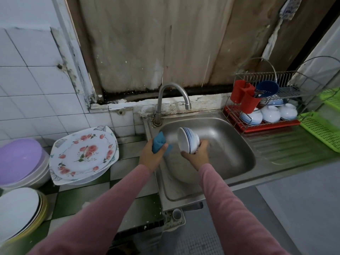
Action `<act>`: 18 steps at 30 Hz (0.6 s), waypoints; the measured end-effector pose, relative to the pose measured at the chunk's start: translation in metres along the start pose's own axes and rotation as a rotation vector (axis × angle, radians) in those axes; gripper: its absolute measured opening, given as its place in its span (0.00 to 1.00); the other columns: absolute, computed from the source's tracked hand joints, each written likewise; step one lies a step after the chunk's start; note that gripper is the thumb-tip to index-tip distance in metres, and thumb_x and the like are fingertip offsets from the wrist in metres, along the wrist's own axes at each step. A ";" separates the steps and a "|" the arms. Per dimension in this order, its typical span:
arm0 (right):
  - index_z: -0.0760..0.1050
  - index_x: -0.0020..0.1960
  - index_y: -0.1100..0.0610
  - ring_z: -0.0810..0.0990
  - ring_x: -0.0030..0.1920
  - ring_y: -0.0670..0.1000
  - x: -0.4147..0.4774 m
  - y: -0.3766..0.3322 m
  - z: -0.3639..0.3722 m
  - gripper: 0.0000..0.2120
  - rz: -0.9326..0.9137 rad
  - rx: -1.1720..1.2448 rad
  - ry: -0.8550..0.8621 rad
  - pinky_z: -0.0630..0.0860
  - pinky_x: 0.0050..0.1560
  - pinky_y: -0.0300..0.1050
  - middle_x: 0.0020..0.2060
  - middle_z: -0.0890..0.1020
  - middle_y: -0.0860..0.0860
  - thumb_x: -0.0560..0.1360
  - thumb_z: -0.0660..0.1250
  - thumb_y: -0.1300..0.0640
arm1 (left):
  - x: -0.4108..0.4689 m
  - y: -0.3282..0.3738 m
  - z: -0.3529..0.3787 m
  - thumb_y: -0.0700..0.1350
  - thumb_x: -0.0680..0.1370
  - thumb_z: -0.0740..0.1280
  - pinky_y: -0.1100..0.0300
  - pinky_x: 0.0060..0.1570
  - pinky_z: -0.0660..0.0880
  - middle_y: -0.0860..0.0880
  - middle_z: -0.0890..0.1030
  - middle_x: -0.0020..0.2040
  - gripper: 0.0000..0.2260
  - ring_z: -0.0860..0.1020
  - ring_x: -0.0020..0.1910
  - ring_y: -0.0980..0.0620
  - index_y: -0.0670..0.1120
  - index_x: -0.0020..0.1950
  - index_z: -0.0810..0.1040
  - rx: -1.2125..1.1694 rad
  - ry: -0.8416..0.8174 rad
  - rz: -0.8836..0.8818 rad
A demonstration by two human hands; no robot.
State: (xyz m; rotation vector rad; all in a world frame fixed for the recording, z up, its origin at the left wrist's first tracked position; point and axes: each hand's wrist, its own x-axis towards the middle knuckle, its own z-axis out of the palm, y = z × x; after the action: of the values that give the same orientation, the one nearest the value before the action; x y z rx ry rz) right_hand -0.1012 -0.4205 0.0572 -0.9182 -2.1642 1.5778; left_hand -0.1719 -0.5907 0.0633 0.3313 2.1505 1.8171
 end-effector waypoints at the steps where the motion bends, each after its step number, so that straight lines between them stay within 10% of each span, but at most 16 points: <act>1: 0.60 0.59 0.58 0.76 0.53 0.56 0.000 -0.003 0.004 0.29 0.054 0.114 -0.003 0.80 0.52 0.53 0.50 0.73 0.52 0.69 0.77 0.65 | -0.001 -0.002 -0.003 0.51 0.77 0.70 0.65 0.48 0.73 0.51 0.80 0.56 0.15 0.78 0.53 0.55 0.49 0.62 0.75 -0.008 0.011 -0.005; 9: 0.65 0.72 0.61 0.84 0.50 0.60 -0.017 -0.017 0.052 0.29 0.376 0.620 -0.376 0.83 0.49 0.50 0.56 0.79 0.61 0.75 0.70 0.56 | -0.030 0.005 -0.044 0.51 0.78 0.68 0.59 0.56 0.73 0.51 0.78 0.56 0.16 0.76 0.55 0.52 0.46 0.63 0.74 -0.063 0.337 0.031; 13: 0.63 0.73 0.58 0.85 0.49 0.60 -0.038 -0.030 0.097 0.42 0.420 0.635 -0.520 0.83 0.44 0.50 0.63 0.77 0.65 0.63 0.74 0.51 | -0.044 0.016 -0.081 0.46 0.78 0.70 0.77 0.51 0.70 0.56 0.77 0.52 0.13 0.75 0.53 0.57 0.51 0.60 0.72 -0.017 0.487 0.227; 18: 0.66 0.75 0.54 0.76 0.67 0.65 -0.071 -0.050 0.156 0.34 0.366 0.793 -0.770 0.72 0.66 0.67 0.68 0.75 0.63 0.75 0.70 0.40 | -0.048 0.015 -0.129 0.44 0.77 0.72 0.81 0.56 0.63 0.48 0.78 0.60 0.23 0.69 0.53 0.64 0.43 0.70 0.72 0.449 0.328 0.427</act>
State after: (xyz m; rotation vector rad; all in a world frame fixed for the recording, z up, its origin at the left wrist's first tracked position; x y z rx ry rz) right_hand -0.1551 -0.5904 0.0584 -0.4779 -1.4505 3.0196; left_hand -0.1762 -0.7233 0.1014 0.6785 2.9061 1.6551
